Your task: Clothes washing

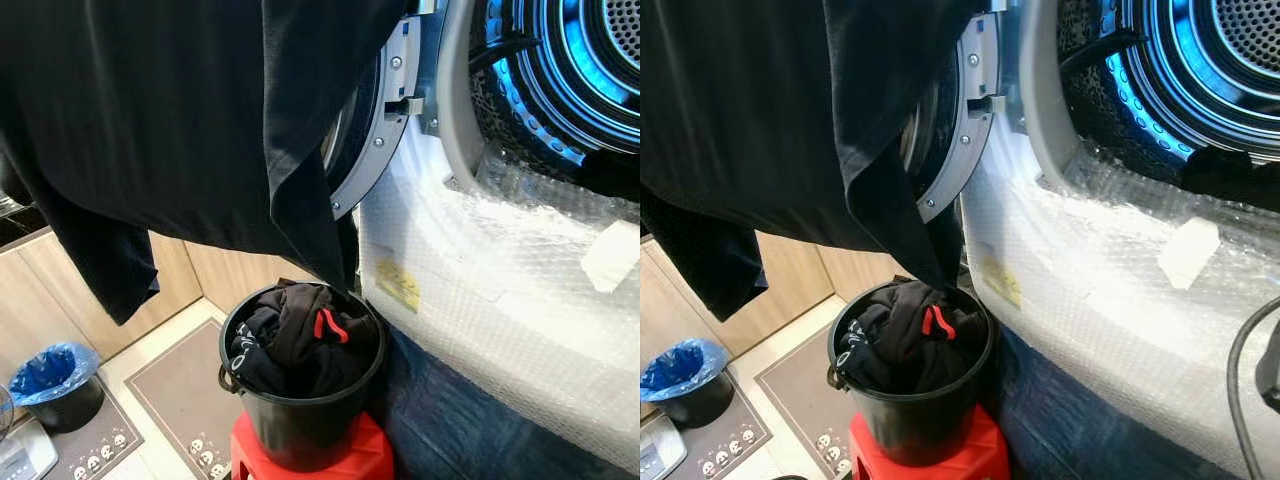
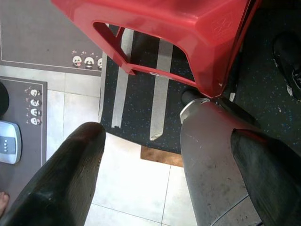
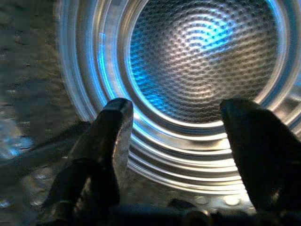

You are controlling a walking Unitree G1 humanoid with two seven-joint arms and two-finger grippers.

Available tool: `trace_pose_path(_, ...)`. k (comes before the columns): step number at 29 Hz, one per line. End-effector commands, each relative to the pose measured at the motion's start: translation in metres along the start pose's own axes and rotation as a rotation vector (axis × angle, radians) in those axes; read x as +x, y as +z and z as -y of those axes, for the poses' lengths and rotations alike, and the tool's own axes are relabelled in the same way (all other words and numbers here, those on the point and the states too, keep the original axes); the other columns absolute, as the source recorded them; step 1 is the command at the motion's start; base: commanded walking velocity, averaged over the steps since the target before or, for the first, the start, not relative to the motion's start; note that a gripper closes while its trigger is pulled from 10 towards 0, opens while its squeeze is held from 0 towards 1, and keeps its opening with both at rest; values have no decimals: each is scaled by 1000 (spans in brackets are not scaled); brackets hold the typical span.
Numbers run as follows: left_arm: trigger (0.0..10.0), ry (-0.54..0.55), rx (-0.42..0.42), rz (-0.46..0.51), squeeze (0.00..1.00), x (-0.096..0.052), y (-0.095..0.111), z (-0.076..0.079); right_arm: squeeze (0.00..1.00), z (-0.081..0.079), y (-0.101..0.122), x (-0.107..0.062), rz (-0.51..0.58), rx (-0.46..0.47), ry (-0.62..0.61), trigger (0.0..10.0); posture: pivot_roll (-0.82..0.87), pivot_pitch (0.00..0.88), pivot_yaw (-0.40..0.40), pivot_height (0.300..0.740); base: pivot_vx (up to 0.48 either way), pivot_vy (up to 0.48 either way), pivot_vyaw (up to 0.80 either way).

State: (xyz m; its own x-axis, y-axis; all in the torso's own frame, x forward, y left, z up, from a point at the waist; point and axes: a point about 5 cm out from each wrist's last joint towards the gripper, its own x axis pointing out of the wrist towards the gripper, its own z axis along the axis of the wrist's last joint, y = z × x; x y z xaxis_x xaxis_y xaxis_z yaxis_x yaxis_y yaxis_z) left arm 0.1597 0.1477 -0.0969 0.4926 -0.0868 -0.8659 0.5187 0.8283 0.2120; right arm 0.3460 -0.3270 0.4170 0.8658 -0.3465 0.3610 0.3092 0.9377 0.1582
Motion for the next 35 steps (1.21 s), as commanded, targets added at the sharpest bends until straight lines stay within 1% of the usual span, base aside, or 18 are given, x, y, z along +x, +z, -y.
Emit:
trace_pose_path(1,10000,-23,-9,-51,0,-2,-12,5,1000,-15,9,-13,32,93,129,10000,-186,0,53,740,0,0,0)
trace_pose_path(4,10000,-22,-8,-50,0,-1,-11,4,1000,-18,9,-17,47,102,158,10000,-187,0,56,740,0,0,0)
trace_pose_path(7,10000,-18,-4,-46,0,-1,-9,2,1000,-26,8,-44,137,144,297,10000,-188,0,67,740,0,0,0)
trace_pose_path(10,10000,-16,1,-43,0,-1,-8,0,1000,-30,9,-60,154,191,380,10000,-193,0,74,740,0,0,0)
trace_pose_path(11,10000,-15,3,-42,0,-1,-7,-1,953,-30,9,-70,154,207,427,10000,-194,0,75,740,0,0,0)
trace_pose_path(12,10000,-14,6,-41,0,0,-6,-1,86,-32,9,-77,151,211,458,10000,-197,0,78,740,0,0,0)
trace_pose_path(13,10000,-14,7,-40,0,0,-6,-2,0,-33,9,-81,150,206,472,10000,-199,0,80,740,0,0,0)
trace_pose_path(16,10000,-14,9,-39,0,0,-5,-2,0,-35,8,-90,141,215,518,10000,-202,0,81,740,0,0,0)
trace_pose_path(18,10000,-15,11,-37,0,0,-4,-2,0,-36,7,-104,156,225,567,10000,-204,0,83,740,0,0,0)
trace_pose_path(19,10000,-15,13,-36,0,0,-3,-3,0,-39,5,-116,133,254,649,10000,-206,0,84,740,0,0,0)
trace_pose_path(20,10000,-15,13,-36,0,0,-3,-3,0,-39,5,-116,133,254,649,10000,-206,0,84,740,0,0,0)
trace_pose_path(22,10000,-16,15,-34,0,0,-3,-2,0,-45,-2,-137,105,224,793,10000,-209,0,87,740,0,0,0)
trace_pose_path(24,10000,-19,19,-34,0,0,-3,-2,0,-53,-18,-159,5,167,936,10000,-211,0,89,740,0,0,0)
trace_pose_path(26,10000,-19,20,-34,0,0,-3,-1,0,-54,-22,-164,-6,151,959,10000,-211,0,89,740,0,0,0)
trace_pose_path(27,10000,-20,20,-35,0,0,-3,-1,0,-58,-33,-175,-69,125,1021,10000,-211,0,89,740,0,0,0)
trace_pose_path(28,10000,-20,20,-35,0,0,-3,-1,0,-59,-36,-178,-87,122,1035,10000,-211,0,89,740,0,0,0)
trace_pose_path(32,10000,-20,20,-35,0,0,-3,-1,0,-59,-37,-181,-101,121,1044,10000,-211,0,89,740,0,0,0)
trace_pose_path(35,10000,-17,20,-36,0,0,-3,-2,0,-68,-86,-212,-289,-29,1179,10000,-206,0,86,740,0,0,0)
